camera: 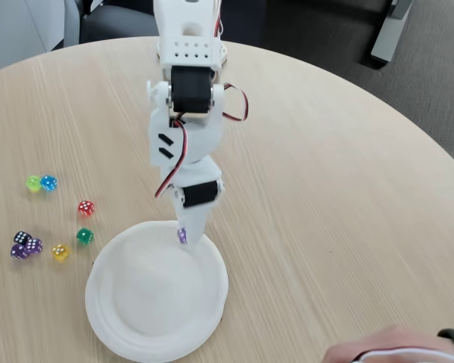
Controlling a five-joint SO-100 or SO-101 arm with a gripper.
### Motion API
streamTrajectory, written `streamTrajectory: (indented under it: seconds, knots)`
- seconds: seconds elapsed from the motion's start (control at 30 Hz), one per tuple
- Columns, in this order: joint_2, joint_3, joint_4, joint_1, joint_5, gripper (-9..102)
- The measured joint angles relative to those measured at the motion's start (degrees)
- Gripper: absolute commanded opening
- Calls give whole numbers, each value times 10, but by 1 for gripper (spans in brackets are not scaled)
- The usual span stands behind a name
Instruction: Pick a purple dice and put it in the plate.
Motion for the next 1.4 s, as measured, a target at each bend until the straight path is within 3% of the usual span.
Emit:
streamTrajectory:
  seconds: [0.2,0.6,0.67,0.77,1.0,1.17,1.4]
  knots:
    - [-27,-44,0,0,7,1]
    - [-27,-45,0,0,7,12]
    - [-27,-45,0,0,7,12]
    - [-27,-45,0,0,7,0]
    - [-27,-45,4,0,34,0]
    - [26,-45,73,0,48,0]
    - [227,-45,195,0,49,0]
